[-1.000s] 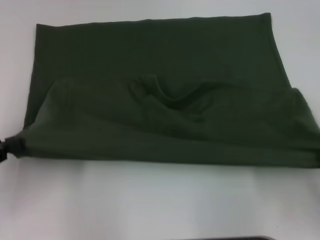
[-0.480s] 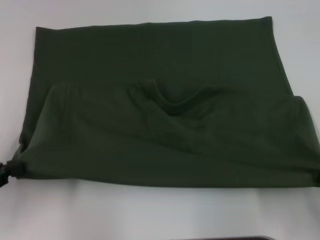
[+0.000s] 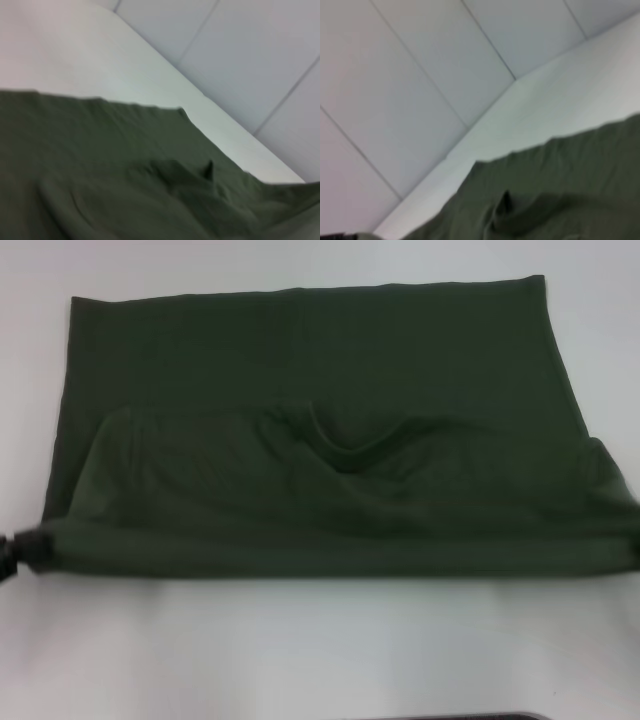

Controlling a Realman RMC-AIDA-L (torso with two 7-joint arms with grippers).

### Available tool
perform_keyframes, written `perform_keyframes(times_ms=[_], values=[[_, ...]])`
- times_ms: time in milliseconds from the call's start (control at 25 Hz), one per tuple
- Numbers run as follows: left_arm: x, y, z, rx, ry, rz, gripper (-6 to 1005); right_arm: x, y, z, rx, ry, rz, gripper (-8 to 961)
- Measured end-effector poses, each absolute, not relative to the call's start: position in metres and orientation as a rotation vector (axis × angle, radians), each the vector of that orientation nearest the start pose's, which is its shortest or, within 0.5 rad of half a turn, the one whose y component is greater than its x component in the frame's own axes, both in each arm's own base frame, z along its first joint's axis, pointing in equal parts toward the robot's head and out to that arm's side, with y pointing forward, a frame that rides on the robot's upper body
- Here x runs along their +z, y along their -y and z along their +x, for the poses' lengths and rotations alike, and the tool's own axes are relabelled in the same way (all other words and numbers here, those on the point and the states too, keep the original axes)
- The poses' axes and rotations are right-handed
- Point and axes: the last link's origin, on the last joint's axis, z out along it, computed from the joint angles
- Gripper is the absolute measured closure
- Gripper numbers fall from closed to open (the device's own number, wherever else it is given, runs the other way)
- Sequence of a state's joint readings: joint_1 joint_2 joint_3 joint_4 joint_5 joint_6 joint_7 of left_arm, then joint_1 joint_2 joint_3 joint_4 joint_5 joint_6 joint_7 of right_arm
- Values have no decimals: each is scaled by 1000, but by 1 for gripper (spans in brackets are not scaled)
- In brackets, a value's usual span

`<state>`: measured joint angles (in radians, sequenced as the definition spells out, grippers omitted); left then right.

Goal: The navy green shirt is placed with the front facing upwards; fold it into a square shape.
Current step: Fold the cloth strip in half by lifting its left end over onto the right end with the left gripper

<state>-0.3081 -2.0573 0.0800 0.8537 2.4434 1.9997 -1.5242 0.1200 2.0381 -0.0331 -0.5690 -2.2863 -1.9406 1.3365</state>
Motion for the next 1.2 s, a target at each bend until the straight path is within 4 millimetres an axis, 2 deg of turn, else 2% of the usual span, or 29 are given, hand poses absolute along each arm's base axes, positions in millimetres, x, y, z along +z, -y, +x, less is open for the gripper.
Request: perform_keyframes(times_ms=[80, 120, 160, 200, 280, 400, 440, 480, 720, 840, 880, 960, 1200], values=[[78, -214, -353, -726, 1202, -2468, 971, 54, -162, 376, 1004, -1201, -2218, 906], [81, -227, -350, -744, 1187, -2445, 971, 56, -168, 375, 1010, -1201, -2209, 906], [81, -227, -350, -744, 1187, -2445, 971, 57, -176, 374, 1012, -1200, -2202, 906], [83, -244, -346, -761, 1177, -2430, 971, 60, -191, 372, 1012, -1201, -2191, 906], [83, -250, -344, -764, 1175, -2425, 971, 62, -197, 371, 1013, -1203, -2187, 906], [82, -275, -336, -770, 1168, -2416, 971, 65, -222, 366, 1012, -1219, -2177, 905], [81, -292, -329, -769, 1162, -2406, 971, 65, -229, 364, 1012, -1218, -2178, 905], [81, -292, -329, -769, 1162, -2406, 971, 66, -237, 362, 1011, -1220, -2178, 904], [85, -334, -312, -764, 1142, -2368, 971, 73, -280, 351, 1007, -1235, -2130, 906], [86, -344, -307, -766, 1138, -2351, 971, 77, -298, 344, 1020, -1230, -2099, 905], [87, -355, -300, -765, 1127, -2340, 971, 78, -304, 342, 1020, -1229, -2092, 905], [86, -364, -295, -767, 1121, -2331, 971, 81, -315, 339, 1016, -1228, -2073, 904], [69, -387, -283, -756, 1139, -2305, 971, 83, -343, 326, 1020, -1201, -2036, 902]])
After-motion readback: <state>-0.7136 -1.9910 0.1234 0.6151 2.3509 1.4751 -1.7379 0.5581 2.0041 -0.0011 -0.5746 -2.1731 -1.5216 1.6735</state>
